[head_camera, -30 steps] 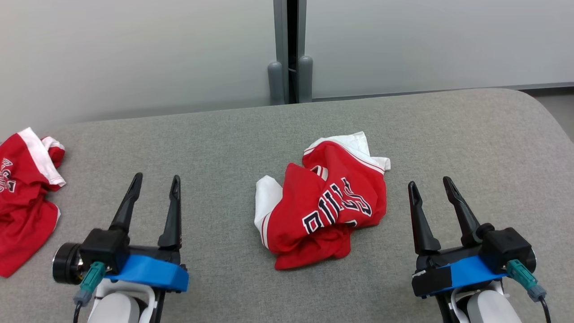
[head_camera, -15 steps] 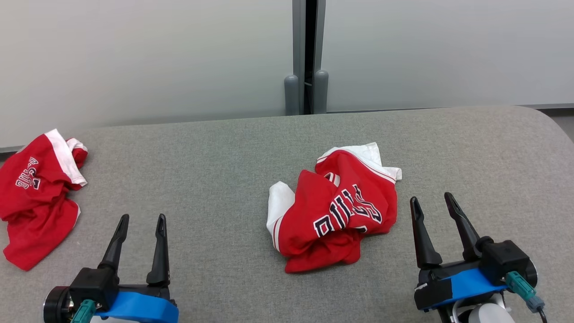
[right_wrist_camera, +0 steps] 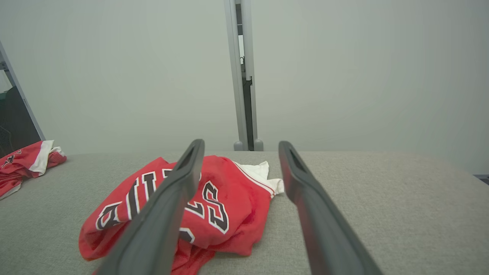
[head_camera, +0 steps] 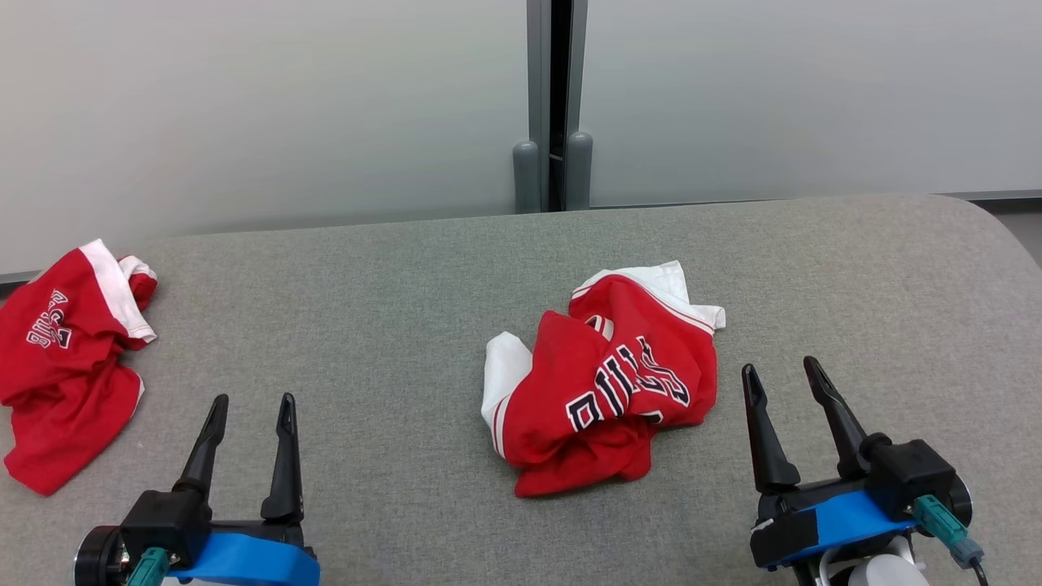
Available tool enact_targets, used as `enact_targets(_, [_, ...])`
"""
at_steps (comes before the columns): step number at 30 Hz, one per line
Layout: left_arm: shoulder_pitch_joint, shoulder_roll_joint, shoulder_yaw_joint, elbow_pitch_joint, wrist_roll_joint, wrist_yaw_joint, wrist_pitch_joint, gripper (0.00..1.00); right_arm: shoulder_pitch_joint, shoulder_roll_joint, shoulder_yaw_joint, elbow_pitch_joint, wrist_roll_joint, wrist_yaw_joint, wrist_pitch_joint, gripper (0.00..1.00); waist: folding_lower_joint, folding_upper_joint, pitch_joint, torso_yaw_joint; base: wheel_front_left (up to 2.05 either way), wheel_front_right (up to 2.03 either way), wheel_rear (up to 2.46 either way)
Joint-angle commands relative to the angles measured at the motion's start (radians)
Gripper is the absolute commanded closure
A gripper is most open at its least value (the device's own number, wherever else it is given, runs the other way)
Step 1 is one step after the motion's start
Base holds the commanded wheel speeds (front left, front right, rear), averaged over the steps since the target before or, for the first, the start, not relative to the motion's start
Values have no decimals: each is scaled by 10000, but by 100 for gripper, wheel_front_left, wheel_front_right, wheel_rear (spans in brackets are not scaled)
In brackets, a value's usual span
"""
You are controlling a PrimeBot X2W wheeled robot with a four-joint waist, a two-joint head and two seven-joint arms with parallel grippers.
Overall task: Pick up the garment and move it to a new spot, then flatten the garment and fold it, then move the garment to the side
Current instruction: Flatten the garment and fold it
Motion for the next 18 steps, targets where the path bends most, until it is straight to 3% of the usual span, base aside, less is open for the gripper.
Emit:
enact_targets(1, [115,-1,56,33,83,-19,-30,0,75,1,15,22,-1,-3,-6,0,1,-1,1,-5,0,0,0])
enact_targets(12, [5,-94,231,87,260,-164,-30,0,-60,1,-84,-11,18,-1,-6,0,1,-1,25,21,0,0,0])
enact_targets(18, [-181,-127,272,5,296,-183,-30,0,-868,-74,107,-120,-453,-1,-6,0,1,-1,300,3,0,0,0])
